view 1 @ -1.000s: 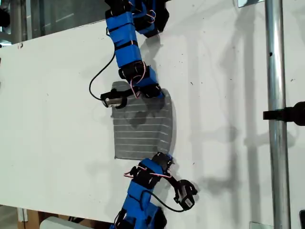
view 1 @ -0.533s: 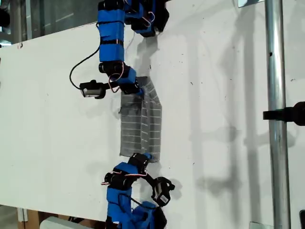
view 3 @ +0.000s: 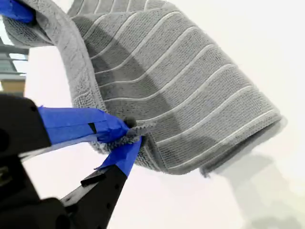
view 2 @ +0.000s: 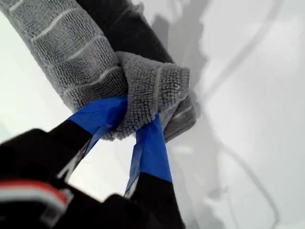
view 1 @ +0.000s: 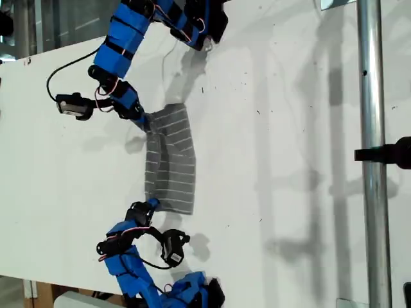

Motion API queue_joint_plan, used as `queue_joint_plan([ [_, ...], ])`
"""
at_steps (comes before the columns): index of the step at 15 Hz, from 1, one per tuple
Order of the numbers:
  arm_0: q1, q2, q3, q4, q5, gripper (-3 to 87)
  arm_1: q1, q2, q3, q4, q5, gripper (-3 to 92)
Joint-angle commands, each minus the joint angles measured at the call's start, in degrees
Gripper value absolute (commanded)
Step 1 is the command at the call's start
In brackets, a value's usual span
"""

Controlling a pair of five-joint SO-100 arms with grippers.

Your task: Grasp corners of a towel and fold twice.

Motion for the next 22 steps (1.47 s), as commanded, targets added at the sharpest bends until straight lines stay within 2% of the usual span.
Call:
queue_joint_plan([
  [1, -1.85, 2.90, -4.39, 1.58, 1.14, -2.7, 2.37, 6.33, -7.38, 2.64, -2.90, -0.2],
  [6, 3.87, 10.63, 18.02, -6.15, -8.09, -2.7, -6.06, 13.36, 13.80, -0.35, 4.39, -0.2],
  [9, 2.55, 14.33, 18.11, -3.16, -9.40, -2.7, -4.13, 11.87, 17.84, -5.45, 3.69, -0.2],
  [12, -3.87, 18.11, 15.73, 0.88, -6.59, -2.9, 0.00, 10.11, 13.36, -8.09, 2.20, -0.2],
  [15, -9.40, 17.67, 16.44, -5.62, -0.35, -2.9, 2.81, 10.28, 13.36, -16.08, 2.02, -0.2],
  [18, -12.22, 15.47, 11.87, -7.73, 4.66, -2.9, 6.33, 9.76, 13.71, -22.59, 0.35, -0.2],
  [20, -11.60, 16.35, 11.16, -7.56, 4.83, -2.9, 7.38, 11.87, 16.61, -28.13, -1.67, -0.2],
  [22, -8.09, 17.49, 14.85, -6.68, 1.05, -2.9, 6.77, 11.95, 17.40, -24.43, -1.14, -0.2],
])
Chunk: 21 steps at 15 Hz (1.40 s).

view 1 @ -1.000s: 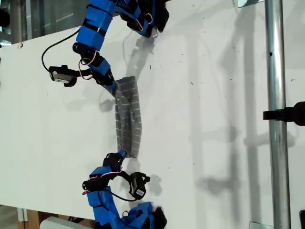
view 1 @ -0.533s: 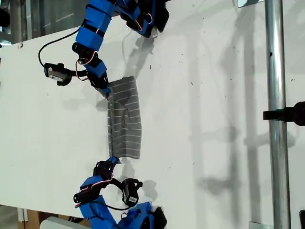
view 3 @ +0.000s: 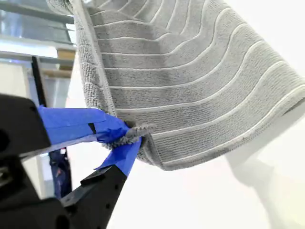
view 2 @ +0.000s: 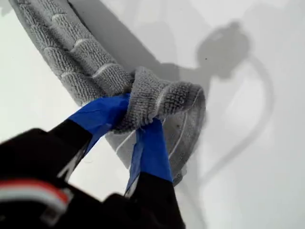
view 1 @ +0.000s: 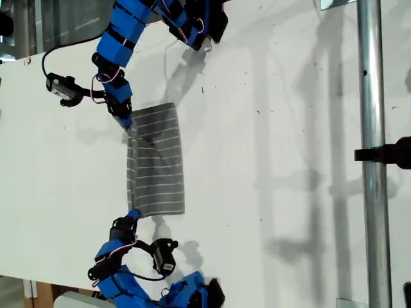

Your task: Grasp corners of a towel and fold twice.

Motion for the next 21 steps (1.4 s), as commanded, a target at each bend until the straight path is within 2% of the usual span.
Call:
queue_joint_plan([
  [1, 4.75, 2.72, 3.87, 0.00, -4.75, -2.9, -1.41, 2.81, 0.70, 4.04, 0.44, -0.2],
  [6, 14.94, 2.02, 20.21, -10.46, -18.37, -2.9, -8.17, 0.09, 10.28, 9.32, 7.21, -0.2],
  [11, 16.08, -10.02, 24.35, -14.59, -25.31, -2.8, -8.96, -17.05, 10.02, 2.81, 11.07, -0.2],
  [12, 15.64, -11.95, 24.08, -15.12, -25.66, -2.4, -8.17, -20.13, 7.38, 3.96, 11.60, 3.0],
  [13, 14.68, -11.87, 24.43, -15.56, -26.28, -0.4, -7.03, -21.27, 5.71, 5.27, 12.04, 12.9],
  [14, 13.89, -10.90, 23.91, -14.33, -25.84, 8.0, -6.42, -21.80, 3.60, 8.53, 12.30, 24.2],
  [15, 13.36, -9.40, 22.41, -10.72, -25.49, 17.7, -6.42, -20.30, 2.90, 11.25, 12.30, 28.3],
  [17, 13.01, -1.49, 21.71, -3.34, -25.58, 28.3, -5.89, -13.97, 3.34, 17.84, 13.01, 32.7],
  [19, 14.41, 11.25, 22.59, 3.25, -26.72, 26.6, -5.19, -2.99, 6.50, 24.70, 13.97, 35.3],
  [20, 15.64, 19.60, 24.79, 4.13, -26.72, 25.4, -4.57, 4.31, 9.14, 26.63, 14.06, 36.3],
  [21, 16.08, 27.86, 28.39, 4.31, -27.07, 23.9, -3.34, 10.11, 11.34, 28.30, 13.54, 43.1],
])
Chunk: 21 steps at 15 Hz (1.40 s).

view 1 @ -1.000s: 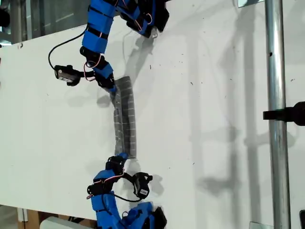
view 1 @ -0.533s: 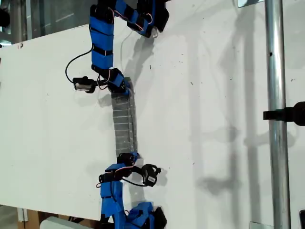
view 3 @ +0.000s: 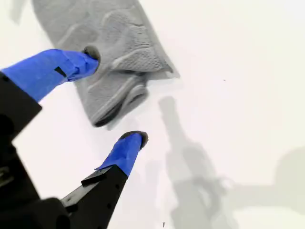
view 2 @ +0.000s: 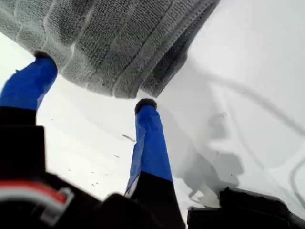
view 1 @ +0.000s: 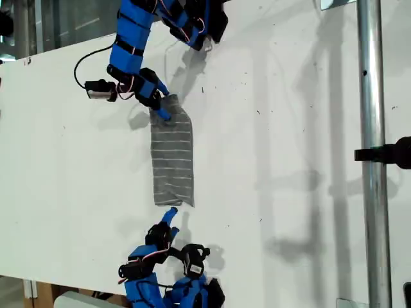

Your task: Grasp corners of a towel and fold twice.

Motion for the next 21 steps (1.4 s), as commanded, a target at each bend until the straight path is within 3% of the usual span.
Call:
queue_joint_plan([
  [1, 1.49, 18.19, 5.19, 1.85, -1.14, 23.1, 3.08, 13.54, 2.72, 4.39, -0.18, 43.1],
  [3, 3.60, 27.42, 11.34, 1.14, -1.76, 21.4, 6.24, 16.87, 10.02, 3.16, 0.09, 43.1],
  [7, 13.71, 46.93, 28.21, -7.47, -6.86, 17.0, 13.80, 11.43, 25.93, -21.71, -3.16, 43.8],
  [10, 17.67, 71.28, 40.87, -6.94, -10.81, 14.1, 7.73, 0.62, 18.81, -31.82, -0.62, 40.0],
  [13, 18.72, 76.82, 44.03, -4.04, -13.18, 13.2, 2.46, -5.19, 15.82, -43.95, 4.04, 30.5],
  [14, 18.81, 76.82, 44.65, -4.48, -13.71, 13.1, 0.62, -6.33, 15.73, -47.81, 7.47, 12.8],
  [15, 18.81, 76.82, 45.00, -4.66, -14.15, 13.1, -0.09, -7.03, 15.82, -49.92, 8.70, 3.3],
  [16, 18.81, 76.82, 45.00, -4.75, -14.33, 13.1, -0.09, -7.21, 15.64, -49.31, 8.53, 0.3],
  [17, 18.81, 76.82, 44.91, -4.75, -14.24, 13.0, 0.44, -5.36, 14.24, -41.75, 7.65, -0.2],
  [21, 19.69, 76.82, 46.67, -5.45, -14.24, 12.7, -0.53, 16.35, 10.37, 5.45, 8.53, -0.2],
])
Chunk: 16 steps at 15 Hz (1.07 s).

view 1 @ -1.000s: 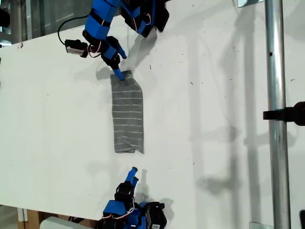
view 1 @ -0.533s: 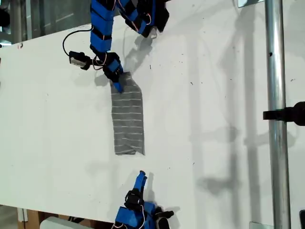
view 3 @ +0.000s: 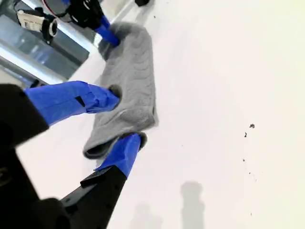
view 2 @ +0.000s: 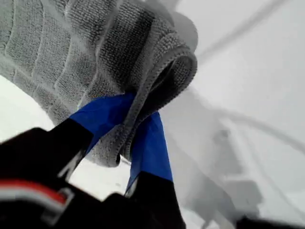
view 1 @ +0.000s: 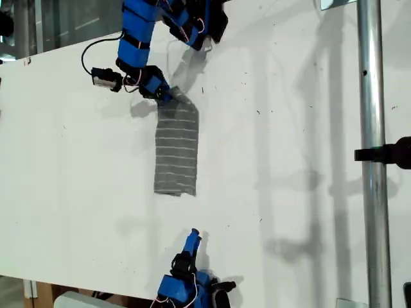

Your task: Grasp corners of a towel and fold twice.

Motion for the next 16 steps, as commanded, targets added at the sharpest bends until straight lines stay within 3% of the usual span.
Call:
queue_joint_plan([
  [1, 0.97, 0.35, 0.26, -1.76, -0.53, 12.6, -2.81, 15.03, -3.78, 25.66, 4.48, -0.2],
  [3, 1.05, 0.35, 0.70, -2.46, 0.00, 12.6, -11.25, 21.09, -4.57, 22.50, 10.46, -0.2],
  [5, 1.05, 0.35, 0.62, -2.64, 0.97, 12.4, -13.97, 17.14, -8.00, 6.42, 8.70, -0.2],
  [7, 1.32, 0.35, 0.70, -2.64, 0.88, 12.3, -15.47, 0.79, -22.41, -1.76, 5.19, -0.2],
  [11, 2.46, 0.35, 1.67, -2.72, -0.18, 12.3, -16.35, -26.81, -51.06, -7.47, 0.26, -0.2],
  [16, 2.20, 0.35, 2.72, -3.60, -0.35, 12.3, -17.05, -34.28, -54.23, -18.72, -0.53, -0.2],
])
